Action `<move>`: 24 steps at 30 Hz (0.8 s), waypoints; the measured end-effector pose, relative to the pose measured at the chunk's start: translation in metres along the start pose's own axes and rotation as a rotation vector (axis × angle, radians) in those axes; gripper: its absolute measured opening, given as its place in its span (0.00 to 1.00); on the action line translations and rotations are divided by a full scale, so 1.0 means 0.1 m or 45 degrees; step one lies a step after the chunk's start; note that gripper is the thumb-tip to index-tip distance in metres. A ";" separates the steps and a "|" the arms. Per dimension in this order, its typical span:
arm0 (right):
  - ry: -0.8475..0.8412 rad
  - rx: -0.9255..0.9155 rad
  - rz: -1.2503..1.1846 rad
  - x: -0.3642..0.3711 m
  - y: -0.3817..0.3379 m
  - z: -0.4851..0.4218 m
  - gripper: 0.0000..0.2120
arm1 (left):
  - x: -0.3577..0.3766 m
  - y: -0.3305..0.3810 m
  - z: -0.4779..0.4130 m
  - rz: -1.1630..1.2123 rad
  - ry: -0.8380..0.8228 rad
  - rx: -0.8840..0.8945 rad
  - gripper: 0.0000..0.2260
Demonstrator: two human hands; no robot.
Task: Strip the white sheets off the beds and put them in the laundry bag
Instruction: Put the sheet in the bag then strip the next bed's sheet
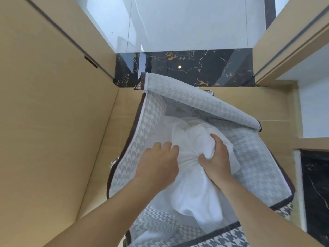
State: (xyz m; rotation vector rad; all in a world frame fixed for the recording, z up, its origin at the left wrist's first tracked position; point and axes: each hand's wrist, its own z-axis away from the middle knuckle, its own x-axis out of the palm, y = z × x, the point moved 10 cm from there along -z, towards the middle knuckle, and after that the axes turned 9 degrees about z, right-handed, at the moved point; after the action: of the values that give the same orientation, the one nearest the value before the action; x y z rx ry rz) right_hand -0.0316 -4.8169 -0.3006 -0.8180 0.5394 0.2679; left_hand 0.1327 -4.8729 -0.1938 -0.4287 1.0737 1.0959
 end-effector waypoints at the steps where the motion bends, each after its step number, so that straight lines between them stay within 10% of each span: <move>1: 0.001 0.002 0.001 -0.01 -0.01 0.01 0.37 | -0.22 0.12 0.07 -0.067 0.256 0.161 0.22; 3: -0.009 -0.004 0.004 -0.03 -0.05 0.04 0.37 | -0.49 0.04 0.18 -0.196 0.561 0.171 0.30; 6: -0.027 -0.037 0.024 -0.07 -0.13 0.12 0.35 | -0.58 -0.62 0.20 -0.246 0.426 -0.302 0.45; 9: 0.044 -0.070 0.036 -0.14 -0.29 0.19 0.33 | -0.46 -1.11 0.31 -0.061 0.184 -0.671 0.38; 15: 0.139 -0.205 0.170 0.23 -0.79 0.46 0.31 | -0.49 -1.28 0.33 0.324 0.354 -0.620 0.11; 20: -0.300 0.150 0.787 0.66 -0.25 0.54 0.37 | -0.51 -1.44 0.46 0.360 0.329 -0.628 0.12; 24: -0.095 0.073 0.899 0.17 -0.37 0.67 0.30 | -0.47 -1.53 0.73 0.401 0.283 -0.730 0.22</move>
State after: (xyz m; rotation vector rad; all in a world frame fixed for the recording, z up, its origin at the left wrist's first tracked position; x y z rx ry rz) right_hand 0.0215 -4.7908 -0.2491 -0.5339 0.7505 0.9225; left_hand 0.2993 -4.9103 -0.1514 -0.8717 1.0291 1.6754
